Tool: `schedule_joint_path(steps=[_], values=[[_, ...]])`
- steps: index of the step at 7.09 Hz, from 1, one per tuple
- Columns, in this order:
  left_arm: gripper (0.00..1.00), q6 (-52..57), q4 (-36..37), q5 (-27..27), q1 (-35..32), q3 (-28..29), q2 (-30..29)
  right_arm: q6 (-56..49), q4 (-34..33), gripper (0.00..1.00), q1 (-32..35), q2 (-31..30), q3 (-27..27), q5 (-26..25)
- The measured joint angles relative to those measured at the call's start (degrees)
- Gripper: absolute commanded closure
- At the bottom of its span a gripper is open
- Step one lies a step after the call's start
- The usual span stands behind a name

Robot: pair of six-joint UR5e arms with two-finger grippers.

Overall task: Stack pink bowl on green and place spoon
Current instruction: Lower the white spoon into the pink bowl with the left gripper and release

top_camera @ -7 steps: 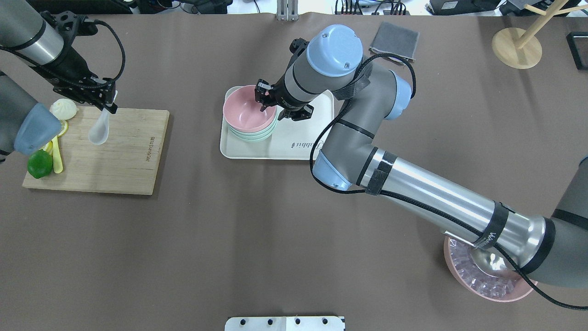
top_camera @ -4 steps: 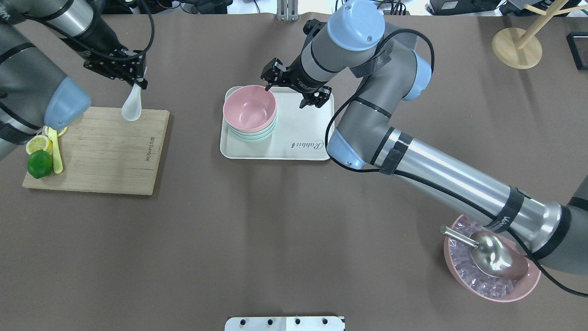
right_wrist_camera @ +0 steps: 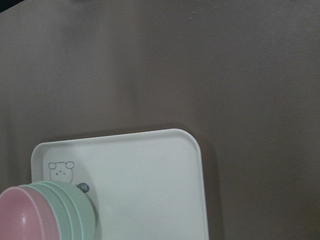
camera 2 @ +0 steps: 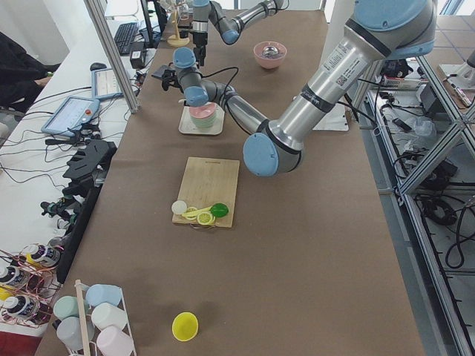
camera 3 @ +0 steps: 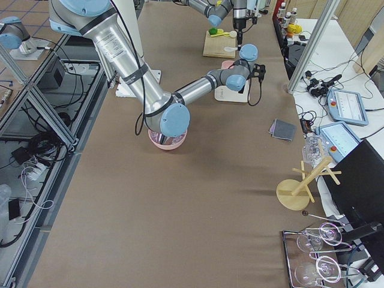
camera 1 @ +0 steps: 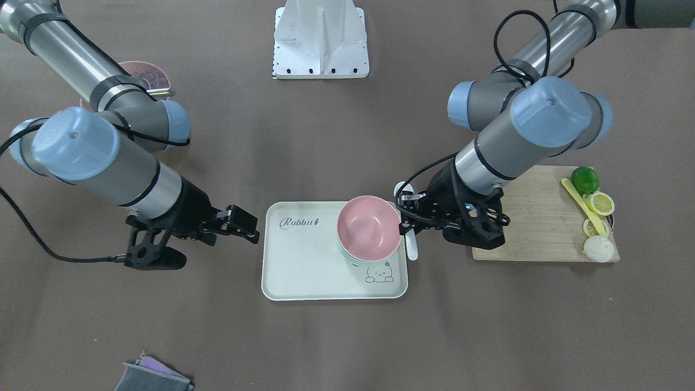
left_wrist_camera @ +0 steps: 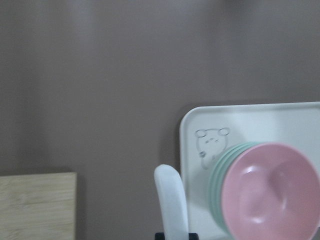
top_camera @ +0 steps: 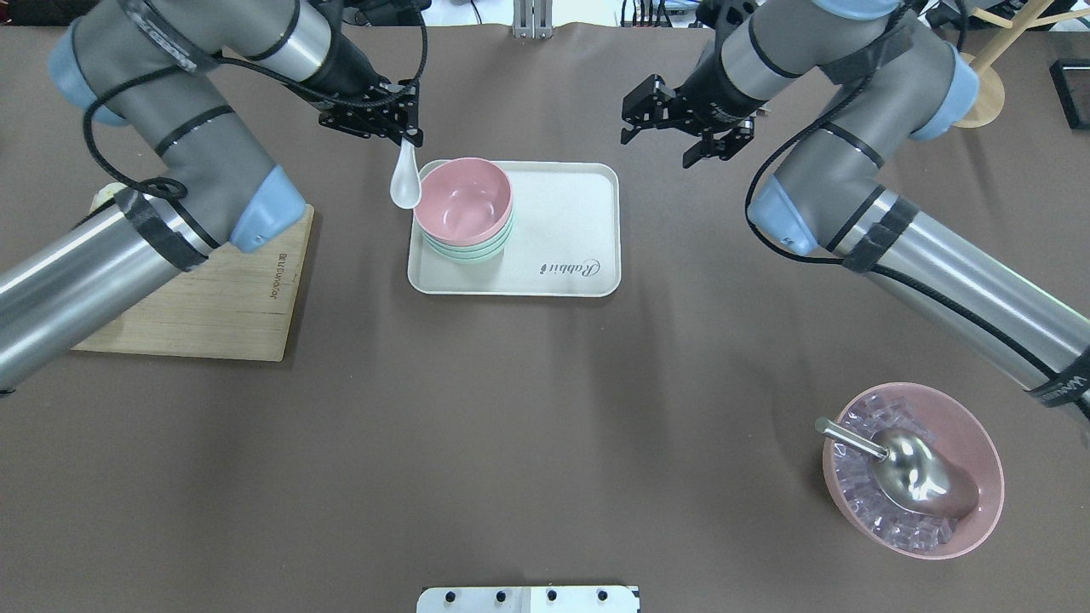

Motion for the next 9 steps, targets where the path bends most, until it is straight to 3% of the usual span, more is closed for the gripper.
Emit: schedule_joint_path(steps=[1, 3, 4, 7, 9], values=[[1.0, -0.68, -1.32, 4.77, 2.46, 0.55, -0.8, -2.59, 0.02, 0.0, 1.18, -1.2, 0.3, 0.9], [1.0, -0.94, -1.9, 7.73, 4.1, 0.87, -1.23, -3.92, 0.06, 0.0, 1.7, -1.75, 0.4, 1.21], [0.01, -0.98, -1.94, 8.0, 4.25, 0.86, -1.34, -3.95, 0.03, 0.0, 1.6, -1.69, 0.38, 1.12], [0.06, -0.86, -4.42, 8.2, 4.22, 0.69, -1.85, -3.94, 0.0, 0.0, 1.6, -1.54, 0.38, 1.04], [0.02, -0.65, -4.77, 8.24, 3.67, -0.18, -1.04, -4.08, -0.12, 0.0, 3.26, -1.81, 0.37, 1.55]])
